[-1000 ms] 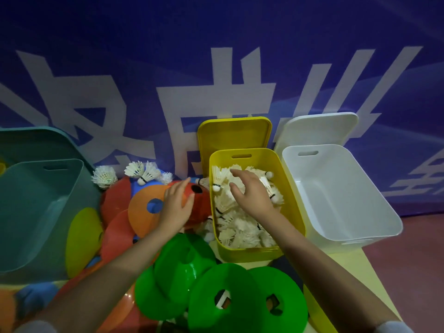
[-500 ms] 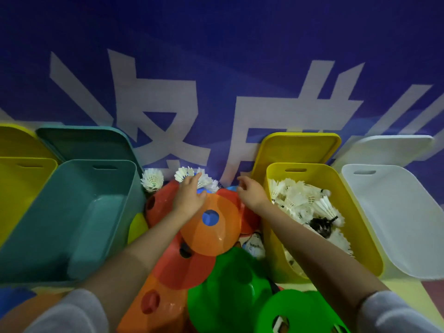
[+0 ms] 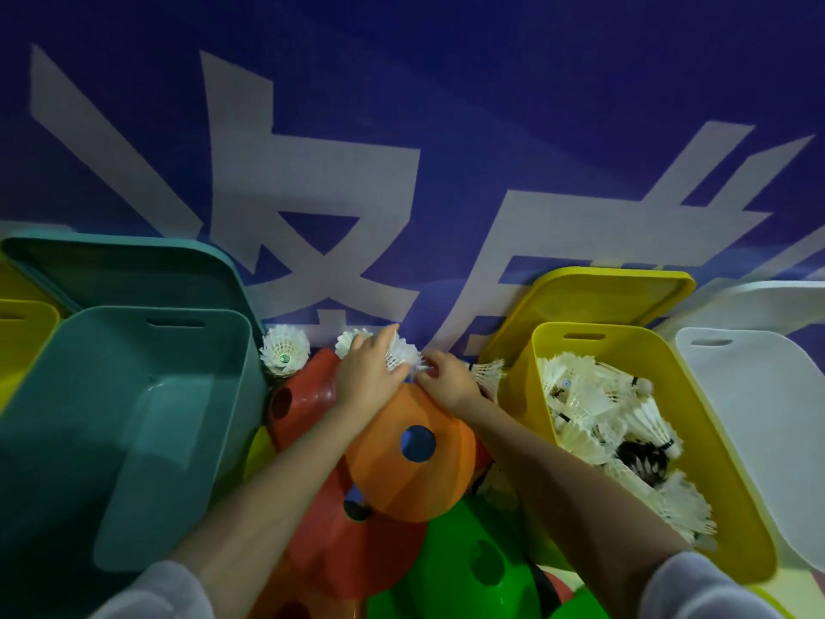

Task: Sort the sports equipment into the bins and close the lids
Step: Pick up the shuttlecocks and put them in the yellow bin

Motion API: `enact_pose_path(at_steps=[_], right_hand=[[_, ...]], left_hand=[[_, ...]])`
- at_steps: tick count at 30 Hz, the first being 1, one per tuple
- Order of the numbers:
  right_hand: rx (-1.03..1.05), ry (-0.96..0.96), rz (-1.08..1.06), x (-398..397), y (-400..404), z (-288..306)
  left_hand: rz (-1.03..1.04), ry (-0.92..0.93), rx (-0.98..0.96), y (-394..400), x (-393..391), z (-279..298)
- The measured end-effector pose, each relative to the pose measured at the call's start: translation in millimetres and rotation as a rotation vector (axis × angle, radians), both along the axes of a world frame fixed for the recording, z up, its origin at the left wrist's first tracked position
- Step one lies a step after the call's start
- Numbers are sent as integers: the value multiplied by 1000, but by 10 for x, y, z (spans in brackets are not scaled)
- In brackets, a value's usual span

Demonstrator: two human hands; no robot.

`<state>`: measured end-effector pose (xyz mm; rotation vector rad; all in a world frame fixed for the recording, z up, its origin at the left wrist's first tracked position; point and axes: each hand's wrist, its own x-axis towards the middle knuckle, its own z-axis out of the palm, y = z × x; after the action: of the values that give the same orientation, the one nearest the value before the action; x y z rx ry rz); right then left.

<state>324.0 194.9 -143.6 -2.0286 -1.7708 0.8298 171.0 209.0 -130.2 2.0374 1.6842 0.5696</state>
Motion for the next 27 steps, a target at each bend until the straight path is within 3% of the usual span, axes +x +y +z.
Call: enact_pose_path(at_steps=[4,10,14,20,24,27], right_hand=[[-21,6,24,-68,68,-155],[113,18,-47,-38,55,-200],[329,215,-154,-4,-84,80],[642,488,-97,22,-536,685],[570,866,-211,3,-897,935],[535,985,-335,91,-1110,1046]], left_hand=[[83,-405,38,-187,-156,28],[189,-569,70,-334,-372,142],[284,-740,-3,-458,-362,267],[269,-1091,-110,-729,1,659],[216,-1150,-156,-950,264,814],[175,-1168,-174,-1104,419,882]])
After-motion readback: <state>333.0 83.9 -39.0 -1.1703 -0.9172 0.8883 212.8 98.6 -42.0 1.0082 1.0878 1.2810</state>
